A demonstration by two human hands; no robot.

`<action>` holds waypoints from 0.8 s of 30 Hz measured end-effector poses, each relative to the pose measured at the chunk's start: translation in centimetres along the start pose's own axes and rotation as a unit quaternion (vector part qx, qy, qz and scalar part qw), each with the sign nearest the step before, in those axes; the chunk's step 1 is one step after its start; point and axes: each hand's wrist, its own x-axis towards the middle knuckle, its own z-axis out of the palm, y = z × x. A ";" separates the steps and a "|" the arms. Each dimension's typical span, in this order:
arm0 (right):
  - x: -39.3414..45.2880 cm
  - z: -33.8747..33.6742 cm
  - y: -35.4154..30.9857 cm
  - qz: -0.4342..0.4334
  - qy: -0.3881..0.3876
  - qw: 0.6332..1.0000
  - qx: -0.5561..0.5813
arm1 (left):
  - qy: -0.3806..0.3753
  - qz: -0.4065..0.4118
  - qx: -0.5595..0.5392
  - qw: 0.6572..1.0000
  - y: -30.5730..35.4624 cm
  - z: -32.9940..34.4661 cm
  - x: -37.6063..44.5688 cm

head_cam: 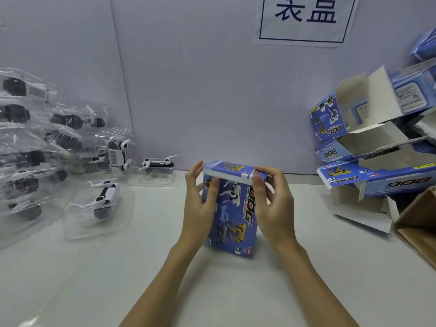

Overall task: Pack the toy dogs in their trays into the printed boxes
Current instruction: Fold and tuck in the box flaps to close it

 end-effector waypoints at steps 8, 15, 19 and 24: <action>0.0 0.2 -0.4 0.165 -0.027 0.964 0.207 | -0.004 0.159 0.354 0.922 0.9 -0.4 -0.2; 0.6 -1.2 -0.1 0.119 -0.141 0.974 0.132 | -0.125 0.250 0.390 0.877 0.6 -2.0 1.1; -0.5 0.3 0.2 0.112 -0.109 0.984 0.081 | -0.167 0.238 0.416 0.862 0.3 -1.9 0.7; -0.7 0.8 0.3 0.085 -0.127 0.985 0.086 | -0.118 0.256 0.427 0.859 0.9 -0.2 -0.1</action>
